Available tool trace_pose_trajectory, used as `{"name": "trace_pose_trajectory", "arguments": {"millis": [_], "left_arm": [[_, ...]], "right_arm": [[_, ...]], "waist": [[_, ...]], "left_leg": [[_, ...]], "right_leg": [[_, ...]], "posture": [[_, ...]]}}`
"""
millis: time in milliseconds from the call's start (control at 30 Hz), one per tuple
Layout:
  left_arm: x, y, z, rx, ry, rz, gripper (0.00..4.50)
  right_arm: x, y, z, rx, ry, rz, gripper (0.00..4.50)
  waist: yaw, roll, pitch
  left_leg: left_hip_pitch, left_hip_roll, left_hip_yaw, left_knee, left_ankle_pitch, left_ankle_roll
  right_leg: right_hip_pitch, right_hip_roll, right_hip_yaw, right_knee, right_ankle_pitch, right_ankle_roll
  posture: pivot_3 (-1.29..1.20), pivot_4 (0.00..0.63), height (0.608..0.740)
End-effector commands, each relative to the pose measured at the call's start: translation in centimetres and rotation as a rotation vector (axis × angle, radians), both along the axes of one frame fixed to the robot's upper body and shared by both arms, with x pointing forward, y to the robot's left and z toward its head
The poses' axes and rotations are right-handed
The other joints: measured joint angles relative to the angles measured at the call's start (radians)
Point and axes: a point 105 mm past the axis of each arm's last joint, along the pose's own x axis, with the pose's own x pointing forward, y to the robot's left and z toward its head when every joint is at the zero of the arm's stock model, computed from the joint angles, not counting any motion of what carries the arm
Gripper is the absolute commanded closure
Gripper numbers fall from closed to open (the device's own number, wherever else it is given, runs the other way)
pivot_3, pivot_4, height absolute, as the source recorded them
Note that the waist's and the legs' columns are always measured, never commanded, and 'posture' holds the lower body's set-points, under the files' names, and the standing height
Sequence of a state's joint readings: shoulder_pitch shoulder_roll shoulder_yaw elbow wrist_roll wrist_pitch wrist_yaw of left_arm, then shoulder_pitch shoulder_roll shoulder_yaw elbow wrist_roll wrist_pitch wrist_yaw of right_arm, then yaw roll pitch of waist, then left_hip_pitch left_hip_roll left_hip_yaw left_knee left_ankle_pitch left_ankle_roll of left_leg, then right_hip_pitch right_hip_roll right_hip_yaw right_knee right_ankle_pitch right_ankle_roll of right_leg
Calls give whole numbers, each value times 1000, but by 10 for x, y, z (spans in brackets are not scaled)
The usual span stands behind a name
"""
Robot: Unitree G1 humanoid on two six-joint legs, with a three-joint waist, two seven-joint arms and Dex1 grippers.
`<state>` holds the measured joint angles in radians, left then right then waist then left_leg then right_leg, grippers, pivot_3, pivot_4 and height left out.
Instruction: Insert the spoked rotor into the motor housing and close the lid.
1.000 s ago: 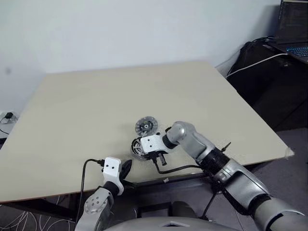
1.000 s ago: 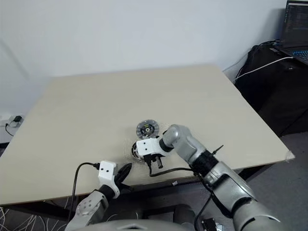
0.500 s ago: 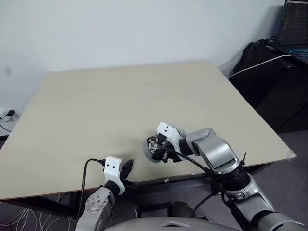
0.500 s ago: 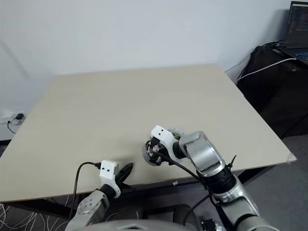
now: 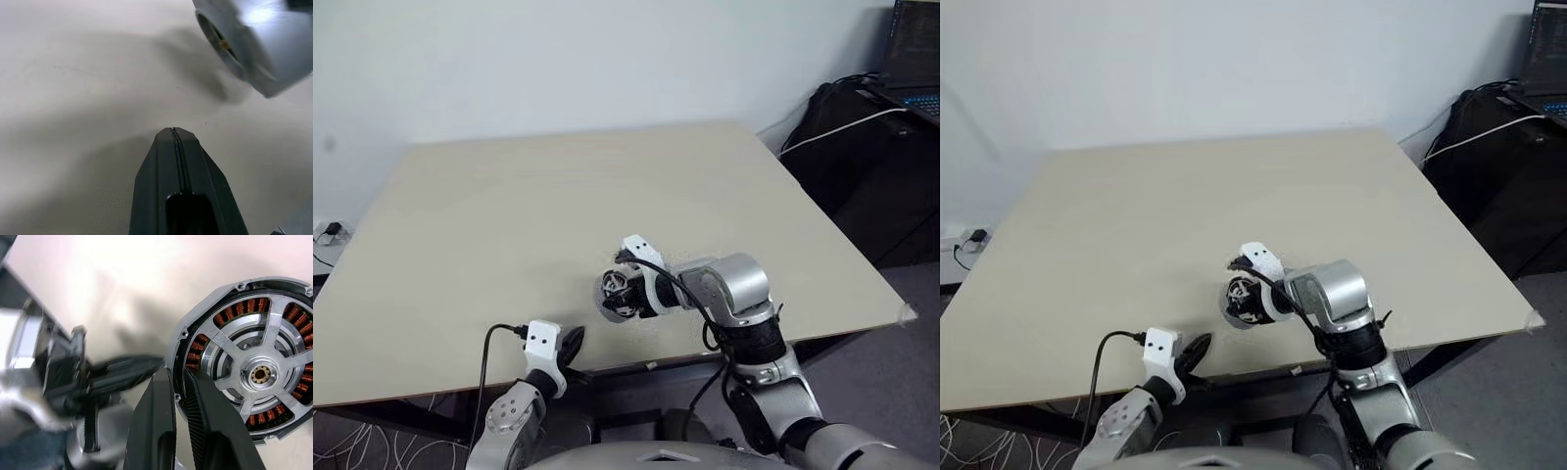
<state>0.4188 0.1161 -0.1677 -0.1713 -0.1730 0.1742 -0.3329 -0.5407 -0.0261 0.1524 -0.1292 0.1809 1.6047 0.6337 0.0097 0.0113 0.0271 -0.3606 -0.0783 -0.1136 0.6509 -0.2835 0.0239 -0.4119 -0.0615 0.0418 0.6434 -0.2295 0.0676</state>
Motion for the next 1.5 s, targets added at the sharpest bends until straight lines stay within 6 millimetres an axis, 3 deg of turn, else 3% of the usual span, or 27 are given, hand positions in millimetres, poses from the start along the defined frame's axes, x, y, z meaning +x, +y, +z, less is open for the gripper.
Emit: {"name": "trace_pose_trajectory", "arguments": {"millis": [33, 533, 900, 1000, 1100, 1200, 1267, 1367, 1500], "left_arm": [[4, -1, 10, -19, -45, 6, 4500], [6, -1, 11, -19, -47, 3, 4500], [6, -3, 18, -16, -57, 3, 4500], [7, -2, 19, -14, -58, 0, 4500], [7, -2, 19, -13, -57, -5, 4500], [7, -2, 19, -13, -54, -10, 4500], [7, -2, 19, -13, -53, -12, 4500], [6, -2, 18, -11, -51, -15, 4500], [5, -2, 18, -10, -49, -23, 4500]], "right_arm": [[9, 5, 10, 26, -13, -44, 4437], [16, 29, 4, 28, 60, -153, 4437], [10, 59, 15, 184, 110, -128, 961], [2, 74, 39, 334, 108, -68, 961], [11, 78, 78, 487, -91, -67, 961], [38, 57, 101, 359, -568, -140, 961], [53, 38, 105, 249, -779, -211, 961], [74, -3, 100, 63, -969, -335, 1544], [86, -60, 77, -212, -1056, -430, 2801]], "waist": [[-2, 0, 0], [-28, 4, -3], [-35, 7, -5], [-35, 7, -5], [-36, 7, -5], [-42, 8, -5], [-47, 7, -5], [-33, 1, -8], [-22, 1, -8]], "left_leg": [[0, 0, 0, 0, 0, 0], [0, 0, 0, 0, 0, 0], [2, 0, 0, 0, 1, 0], [2, 0, 0, 0, 1, 0], [1, 0, 0, 0, 1, 0], [2, 0, 0, 0, 1, 0], [2, 0, 0, 0, 1, 0], [2, -1, 0, 0, 1, 0], [2, -2, 1, 2, 1, 1]], "right_leg": [[0, 0, 0, 0, 0, 0], [0, 1, 0, 1, 0, 0], [1, 1, 0, 1, 1, 0], [1, 1, 0, 1, 1, 0], [2, 1, 0, 1, 1, 0], [1, 1, 0, 1, 0, 0], [1, 2, 0, 1, 0, 1], [2, 1, -1, 0, 1, 1], [4, 0, 1, -1, 2, 3]], "posture": [[0, 0, 740], [0, 0, 740], [0, 0, 740], [0, 0, 740], [0, 0, 740], [0, 0, 740], [0, 0, 740], [0, 0, 740], [0, 0, 740]]}}
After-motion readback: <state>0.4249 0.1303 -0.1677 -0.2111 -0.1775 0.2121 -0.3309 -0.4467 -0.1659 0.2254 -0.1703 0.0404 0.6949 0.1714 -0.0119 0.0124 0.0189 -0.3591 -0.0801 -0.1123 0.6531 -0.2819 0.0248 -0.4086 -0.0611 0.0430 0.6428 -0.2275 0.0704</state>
